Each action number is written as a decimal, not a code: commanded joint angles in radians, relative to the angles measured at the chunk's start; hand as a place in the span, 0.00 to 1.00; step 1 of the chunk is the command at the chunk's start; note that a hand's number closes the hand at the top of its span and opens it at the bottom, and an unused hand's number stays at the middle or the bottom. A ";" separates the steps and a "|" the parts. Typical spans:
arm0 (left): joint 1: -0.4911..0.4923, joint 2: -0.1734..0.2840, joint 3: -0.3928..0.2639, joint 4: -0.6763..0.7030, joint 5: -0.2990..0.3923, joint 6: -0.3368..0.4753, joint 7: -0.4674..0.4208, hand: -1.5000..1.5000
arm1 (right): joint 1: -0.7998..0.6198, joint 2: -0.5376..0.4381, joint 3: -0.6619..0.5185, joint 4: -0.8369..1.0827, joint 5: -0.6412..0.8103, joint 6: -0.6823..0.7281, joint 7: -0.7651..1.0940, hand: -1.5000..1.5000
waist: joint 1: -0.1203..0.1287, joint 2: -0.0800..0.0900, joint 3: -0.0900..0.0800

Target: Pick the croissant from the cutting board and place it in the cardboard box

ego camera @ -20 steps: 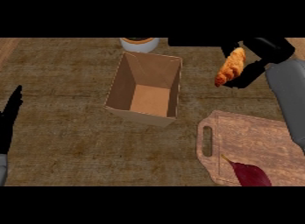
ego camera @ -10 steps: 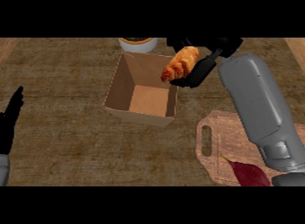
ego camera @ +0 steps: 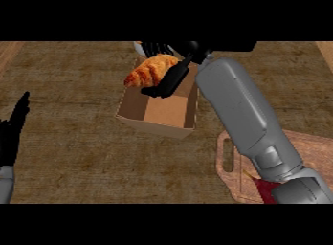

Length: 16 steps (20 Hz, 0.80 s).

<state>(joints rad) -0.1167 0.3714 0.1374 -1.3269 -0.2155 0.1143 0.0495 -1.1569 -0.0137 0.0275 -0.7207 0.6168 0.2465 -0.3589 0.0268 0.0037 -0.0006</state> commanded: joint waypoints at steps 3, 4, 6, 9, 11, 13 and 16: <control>0.026 -0.007 -0.014 -0.058 -0.019 -0.006 0.019 0.50 | -0.089 0.013 0.145 0.145 -0.129 -0.108 0.065 1.00 | 0.020 0.001 0.000; -0.012 -0.014 -0.007 0.002 -0.002 -0.015 -0.017 0.50 | -0.085 0.013 0.216 0.179 -0.167 -0.170 0.069 1.00 | 0.039 0.006 -0.001; -0.040 -0.005 -0.005 0.007 -0.005 -0.025 0.013 0.50 | -0.083 0.014 0.271 0.215 -0.144 -0.224 0.054 1.00 | 0.038 0.008 0.000; -0.072 -0.037 -0.041 0.019 -0.040 0.001 0.024 0.50 | -0.081 0.014 0.292 0.276 -0.236 -0.267 0.130 1.00 | 0.061 0.014 -0.001; -0.100 -0.011 -0.023 0.033 -0.017 -0.033 0.008 0.50 | -0.091 0.014 0.321 0.269 -0.321 -0.212 0.200 0.00 | 0.079 0.015 -0.001; -0.110 -0.015 -0.022 0.089 -0.025 -0.033 -0.008 0.50 | -0.075 0.014 0.353 0.283 -0.359 -0.234 0.193 0.00 | 0.071 0.017 -0.001; -0.099 -0.005 -0.028 0.016 -0.016 -0.054 0.027 0.50 | -0.047 0.014 0.366 0.338 -0.375 -0.244 0.092 0.00 | 0.082 0.021 0.000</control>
<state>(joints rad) -0.2054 0.3586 0.1119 -1.2966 -0.2348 0.0792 0.0610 -1.2322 -0.0003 0.3512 -0.4221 0.2975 0.0193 -0.2212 0.1005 0.0214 -0.0012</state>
